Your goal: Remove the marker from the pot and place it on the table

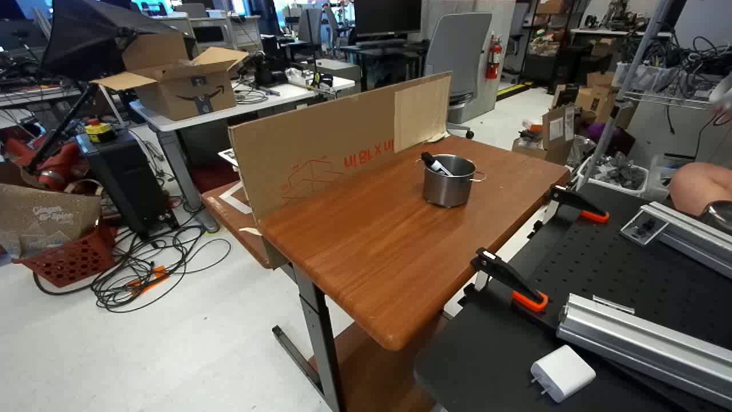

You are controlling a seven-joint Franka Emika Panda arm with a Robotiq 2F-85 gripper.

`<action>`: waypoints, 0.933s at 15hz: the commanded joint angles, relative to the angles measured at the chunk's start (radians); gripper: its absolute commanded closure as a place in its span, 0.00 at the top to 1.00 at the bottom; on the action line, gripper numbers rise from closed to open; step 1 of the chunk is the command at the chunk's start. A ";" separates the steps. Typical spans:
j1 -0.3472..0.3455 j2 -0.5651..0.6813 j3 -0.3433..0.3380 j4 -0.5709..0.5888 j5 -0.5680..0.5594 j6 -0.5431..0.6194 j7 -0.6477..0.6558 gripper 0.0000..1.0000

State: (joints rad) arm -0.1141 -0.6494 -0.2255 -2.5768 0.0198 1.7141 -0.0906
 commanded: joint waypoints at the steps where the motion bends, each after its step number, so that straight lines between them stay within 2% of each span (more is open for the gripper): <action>1: -0.018 0.003 0.015 0.002 0.008 -0.001 -0.009 1.00; 10: -0.018 0.003 0.015 0.002 0.008 -0.001 -0.009 1.00; 14: -0.005 0.036 0.064 -0.004 -0.023 0.046 0.013 1.00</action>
State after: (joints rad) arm -0.1141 -0.6456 -0.2084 -2.5842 0.0195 1.7232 -0.0892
